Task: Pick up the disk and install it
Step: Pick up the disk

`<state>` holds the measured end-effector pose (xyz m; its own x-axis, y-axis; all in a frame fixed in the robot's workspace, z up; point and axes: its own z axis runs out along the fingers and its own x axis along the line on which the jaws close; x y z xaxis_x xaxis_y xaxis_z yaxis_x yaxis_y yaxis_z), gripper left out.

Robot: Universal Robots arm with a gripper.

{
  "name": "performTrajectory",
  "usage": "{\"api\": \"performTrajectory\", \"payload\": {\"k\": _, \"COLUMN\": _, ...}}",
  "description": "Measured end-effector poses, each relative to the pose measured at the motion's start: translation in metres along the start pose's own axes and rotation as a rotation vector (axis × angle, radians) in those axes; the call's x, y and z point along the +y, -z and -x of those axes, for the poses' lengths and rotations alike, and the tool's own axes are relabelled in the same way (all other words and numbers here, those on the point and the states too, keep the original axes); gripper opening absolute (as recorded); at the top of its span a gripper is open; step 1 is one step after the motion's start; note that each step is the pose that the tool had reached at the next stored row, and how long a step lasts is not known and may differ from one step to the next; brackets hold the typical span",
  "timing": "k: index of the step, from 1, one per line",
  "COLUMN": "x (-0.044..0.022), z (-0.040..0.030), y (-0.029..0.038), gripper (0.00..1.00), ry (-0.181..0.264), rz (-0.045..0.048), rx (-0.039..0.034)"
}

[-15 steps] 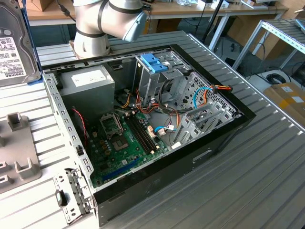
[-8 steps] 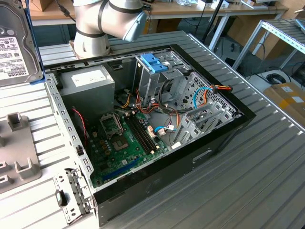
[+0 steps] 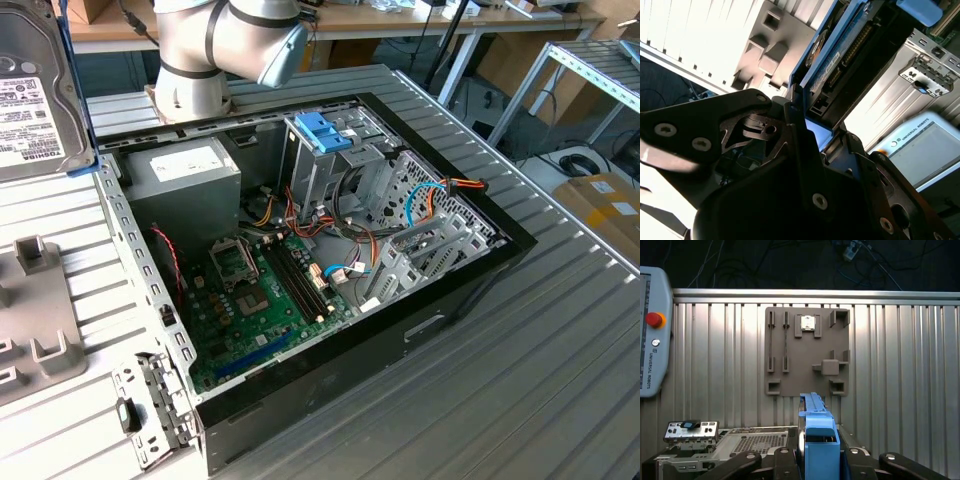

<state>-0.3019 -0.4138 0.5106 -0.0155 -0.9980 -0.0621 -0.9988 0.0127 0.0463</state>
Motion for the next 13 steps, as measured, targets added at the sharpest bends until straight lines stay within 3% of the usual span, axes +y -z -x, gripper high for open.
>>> {"api": "performTrajectory", "payload": {"k": 13, "x": -0.006, "z": 0.0001, "y": 0.0, "gripper": 0.37, "ry": 0.0, "rz": 0.0, "rx": 0.0}}
